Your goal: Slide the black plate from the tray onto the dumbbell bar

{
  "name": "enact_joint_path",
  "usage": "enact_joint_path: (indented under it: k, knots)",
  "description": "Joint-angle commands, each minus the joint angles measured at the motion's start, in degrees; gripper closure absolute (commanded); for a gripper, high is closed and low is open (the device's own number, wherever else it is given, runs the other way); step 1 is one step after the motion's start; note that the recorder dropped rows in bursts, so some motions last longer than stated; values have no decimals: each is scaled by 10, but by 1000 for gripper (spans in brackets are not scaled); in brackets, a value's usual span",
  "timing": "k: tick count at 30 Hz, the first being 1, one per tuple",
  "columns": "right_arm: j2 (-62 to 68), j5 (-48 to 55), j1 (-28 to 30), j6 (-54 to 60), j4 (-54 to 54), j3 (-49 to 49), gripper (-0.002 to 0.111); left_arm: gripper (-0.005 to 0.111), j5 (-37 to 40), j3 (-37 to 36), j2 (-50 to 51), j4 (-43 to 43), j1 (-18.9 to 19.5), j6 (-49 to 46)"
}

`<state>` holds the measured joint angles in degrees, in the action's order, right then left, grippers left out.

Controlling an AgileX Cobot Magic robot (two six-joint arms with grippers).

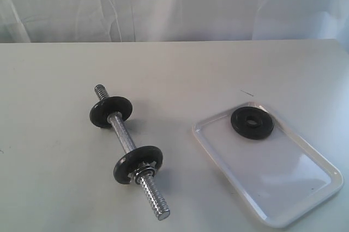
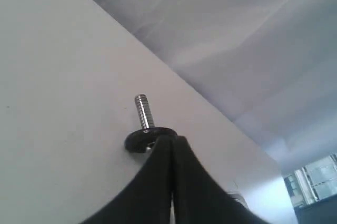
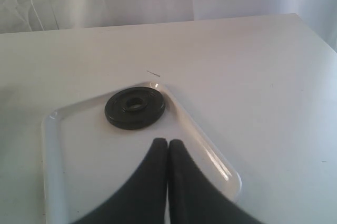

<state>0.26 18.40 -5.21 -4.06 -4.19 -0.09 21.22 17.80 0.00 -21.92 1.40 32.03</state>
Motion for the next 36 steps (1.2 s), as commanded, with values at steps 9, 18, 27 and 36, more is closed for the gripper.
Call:
enact_joint_path:
  k: [9, 18, 27, 36]
  knots:
    - [-3, -4, -1, -3, -1, 1, 108, 107, 4, 162, 12, -252, 1, -400]
    - [-3, -4, -1, -3, -1, 1, 108, 107, 228, 316, 177, 154, 1, -400]
    - [-3, -4, -1, -3, -1, 1, 108, 107, 419, 299, 313, 353, -66, -259]
    - [-3, -4, -1, -3, -1, 1, 108, 107, 339, 286, 411, 180, -67, -284]
